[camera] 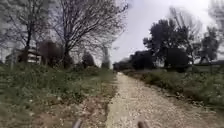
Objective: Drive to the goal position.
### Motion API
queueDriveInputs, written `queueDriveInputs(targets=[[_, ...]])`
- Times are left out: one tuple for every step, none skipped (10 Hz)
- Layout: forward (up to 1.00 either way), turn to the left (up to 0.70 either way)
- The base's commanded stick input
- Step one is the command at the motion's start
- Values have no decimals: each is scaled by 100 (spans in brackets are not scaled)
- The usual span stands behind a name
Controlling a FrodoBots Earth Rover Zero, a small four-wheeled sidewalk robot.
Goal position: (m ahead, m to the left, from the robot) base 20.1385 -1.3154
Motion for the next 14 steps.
queueDriveInputs(targets=[[85,0],[85,0],[85,0],[85,0],[85,0],[85,0],[85,0],[85,0],[85,0],[85,0],[85,0],[85,0],[85,0],[85,0]])
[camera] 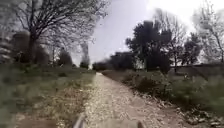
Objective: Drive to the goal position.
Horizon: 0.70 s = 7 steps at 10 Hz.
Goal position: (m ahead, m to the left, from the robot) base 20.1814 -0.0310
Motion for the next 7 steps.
queueDriveInputs(targets=[[85,0],[85,0],[85,0],[85,0],[85,0],[85,0],[85,0]])
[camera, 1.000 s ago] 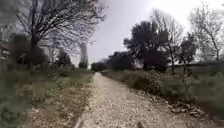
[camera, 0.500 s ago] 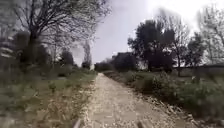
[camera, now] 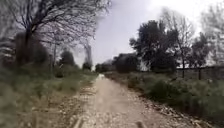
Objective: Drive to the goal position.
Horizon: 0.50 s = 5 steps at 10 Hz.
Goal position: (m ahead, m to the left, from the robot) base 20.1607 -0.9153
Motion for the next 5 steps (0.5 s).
queueDriveInputs(targets=[[85,0],[85,0],[85,0],[85,0],[85,0]])
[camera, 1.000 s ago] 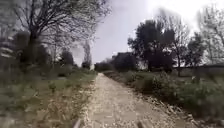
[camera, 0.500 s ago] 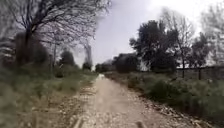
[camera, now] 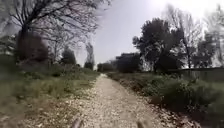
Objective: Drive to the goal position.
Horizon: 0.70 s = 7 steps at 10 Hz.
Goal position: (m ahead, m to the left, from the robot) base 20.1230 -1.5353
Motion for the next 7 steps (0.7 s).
queueDriveInputs(targets=[[85,0],[85,0],[85,0],[85,0],[85,0],[85,0],[85,0]])
